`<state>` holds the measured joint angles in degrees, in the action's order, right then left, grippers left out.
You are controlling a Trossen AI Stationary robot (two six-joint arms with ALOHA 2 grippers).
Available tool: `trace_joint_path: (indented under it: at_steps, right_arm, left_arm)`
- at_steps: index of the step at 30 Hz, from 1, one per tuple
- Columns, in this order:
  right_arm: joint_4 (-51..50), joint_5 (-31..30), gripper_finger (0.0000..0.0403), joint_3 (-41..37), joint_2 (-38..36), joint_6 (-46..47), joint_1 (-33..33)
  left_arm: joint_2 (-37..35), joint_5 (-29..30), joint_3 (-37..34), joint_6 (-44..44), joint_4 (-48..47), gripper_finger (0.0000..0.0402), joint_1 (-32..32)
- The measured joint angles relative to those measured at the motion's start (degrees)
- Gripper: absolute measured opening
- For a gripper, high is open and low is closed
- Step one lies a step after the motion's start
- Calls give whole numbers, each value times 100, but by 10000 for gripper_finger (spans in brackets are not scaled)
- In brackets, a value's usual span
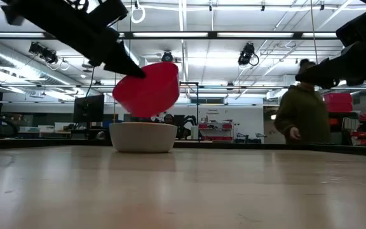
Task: Nest bowls inside each other
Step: Stack the red bowl on the yellow bowl
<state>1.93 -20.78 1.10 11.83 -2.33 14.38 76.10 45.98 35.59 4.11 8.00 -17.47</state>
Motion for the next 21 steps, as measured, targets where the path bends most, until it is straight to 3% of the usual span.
trace_joint_path:
  at_steps: [4,8,12,16,21]
  right_arm:
    - [-2,0,236,0,71,43,-1]
    - [1,3,243,1,122,63,-1]
    - [4,0,250,2,149,64,1]
    - [2,-2,258,2,160,64,1]
    - [0,-3,265,2,160,106,-1]
  left_arm:
    - [-523,-952,-596,-533,1282,6,963]
    - [-673,-1724,-991,-604,1819,6,1944]
    - [-621,-2442,-1011,-356,1689,6,2572]
    - [-576,-2617,-959,-137,1200,6,2909]
    - [-571,-2813,-515,235,-123,6,3187]
